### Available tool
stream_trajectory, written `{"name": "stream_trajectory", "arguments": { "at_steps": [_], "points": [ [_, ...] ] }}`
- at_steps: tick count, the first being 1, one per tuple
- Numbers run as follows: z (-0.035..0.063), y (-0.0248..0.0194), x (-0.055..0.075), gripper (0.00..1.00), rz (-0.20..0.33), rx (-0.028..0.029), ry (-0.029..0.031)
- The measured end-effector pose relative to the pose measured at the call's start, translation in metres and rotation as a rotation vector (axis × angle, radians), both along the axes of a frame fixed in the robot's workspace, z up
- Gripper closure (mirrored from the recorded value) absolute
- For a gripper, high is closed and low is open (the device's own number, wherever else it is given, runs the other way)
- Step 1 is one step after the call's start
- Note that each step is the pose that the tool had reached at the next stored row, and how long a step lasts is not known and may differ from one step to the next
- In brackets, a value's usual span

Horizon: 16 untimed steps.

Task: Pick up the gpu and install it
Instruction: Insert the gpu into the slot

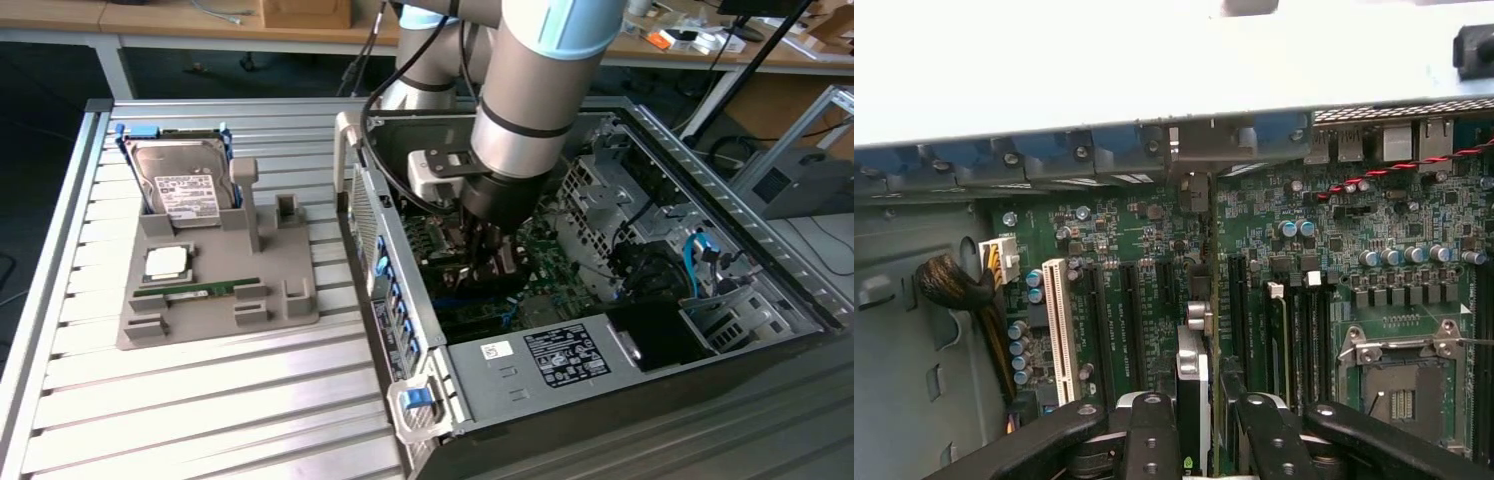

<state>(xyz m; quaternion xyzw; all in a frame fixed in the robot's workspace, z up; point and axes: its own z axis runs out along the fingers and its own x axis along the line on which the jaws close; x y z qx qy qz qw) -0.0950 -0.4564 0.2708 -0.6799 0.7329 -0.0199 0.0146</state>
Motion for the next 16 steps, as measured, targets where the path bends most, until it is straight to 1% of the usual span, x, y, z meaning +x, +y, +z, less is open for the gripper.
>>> {"name": "stream_trajectory", "arguments": {
  "at_steps": [6,16],
  "points": [
    [-0.0038,0.0,0.0,0.73,0.0,0.0001,-0.0001],
    [-0.0076,0.0,0.0,0.73,0.0,0.0,0.0]
  ]
}}
